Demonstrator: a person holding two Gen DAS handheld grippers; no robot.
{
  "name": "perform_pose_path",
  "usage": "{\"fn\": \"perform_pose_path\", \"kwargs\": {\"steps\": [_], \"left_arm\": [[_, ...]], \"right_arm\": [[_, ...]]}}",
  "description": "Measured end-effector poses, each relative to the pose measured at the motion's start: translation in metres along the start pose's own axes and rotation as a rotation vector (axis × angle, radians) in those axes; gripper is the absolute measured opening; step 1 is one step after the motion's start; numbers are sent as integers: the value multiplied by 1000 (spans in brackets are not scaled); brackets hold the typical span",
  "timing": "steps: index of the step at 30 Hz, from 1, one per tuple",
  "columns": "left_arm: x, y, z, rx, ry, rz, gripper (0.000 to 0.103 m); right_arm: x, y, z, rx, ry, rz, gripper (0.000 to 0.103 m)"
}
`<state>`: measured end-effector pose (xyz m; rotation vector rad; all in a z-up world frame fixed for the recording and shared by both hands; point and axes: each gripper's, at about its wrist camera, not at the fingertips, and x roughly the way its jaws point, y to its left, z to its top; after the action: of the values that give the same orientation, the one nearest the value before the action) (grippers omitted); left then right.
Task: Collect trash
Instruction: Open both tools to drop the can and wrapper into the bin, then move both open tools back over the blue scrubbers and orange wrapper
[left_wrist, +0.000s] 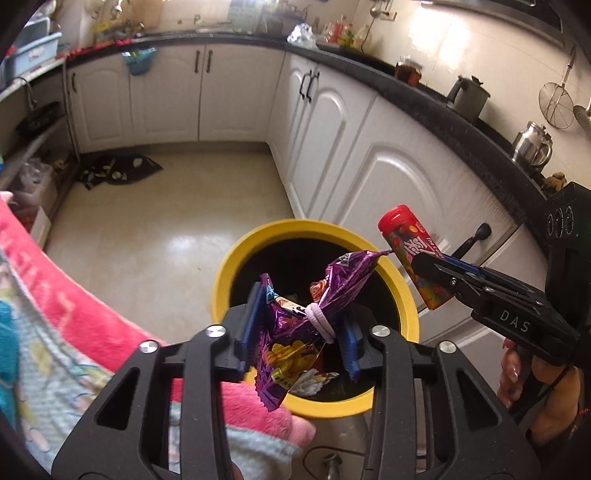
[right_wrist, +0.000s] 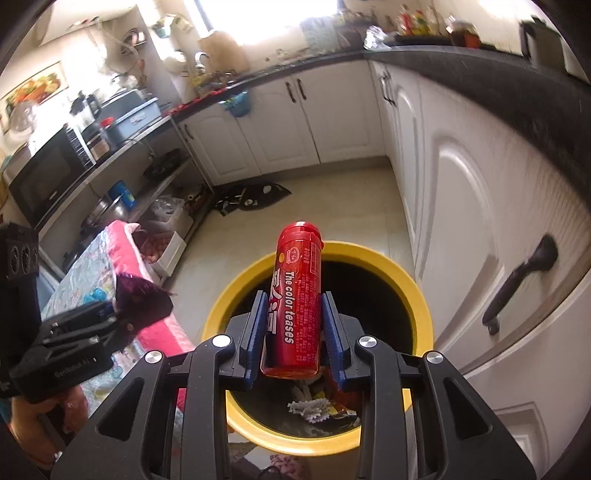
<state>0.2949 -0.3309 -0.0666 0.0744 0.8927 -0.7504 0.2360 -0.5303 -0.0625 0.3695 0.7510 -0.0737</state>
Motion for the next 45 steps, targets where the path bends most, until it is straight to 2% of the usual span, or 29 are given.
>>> {"fn": "perform_pose_path", "kwargs": {"steps": [1,2,4,6,10,12,20,27,33,40,45], "left_arm": [[7,1,-1,-3,10,4,45],[11,1,-1,-4,17,10,49],[16,6,-4,-16,25,25,61],[14,11,-5,-30,28,22,66],[-1,22,-12,-29,4,67,86],[-13,28,-14,-34,-17,90,91],[-76,64,-31,-73,-111,192,92],[-129,89,-56,-62,-171,323,92],[-165,120,-79,-120,-194,384,92],[-208,170,-105,-228,-222,464,92],[-221,194,-115,-283,-223,483,92]], "right_arm": [[2,-5,-1,19,6,-1,38],[4,-8,-1,31,11,-4,41],[6,-13,-2,44,15,-17,43],[6,-14,-3,48,17,-16,43],[5,-6,-5,23,6,-12,52],[3,2,-6,-1,0,0,55],[-12,46,-5,-90,-38,76,67],[-29,88,-8,-168,-67,138,73],[-38,131,-15,-245,-66,208,76],[-40,195,-40,-362,-22,312,78],[-34,236,-66,-448,38,376,78]]}}
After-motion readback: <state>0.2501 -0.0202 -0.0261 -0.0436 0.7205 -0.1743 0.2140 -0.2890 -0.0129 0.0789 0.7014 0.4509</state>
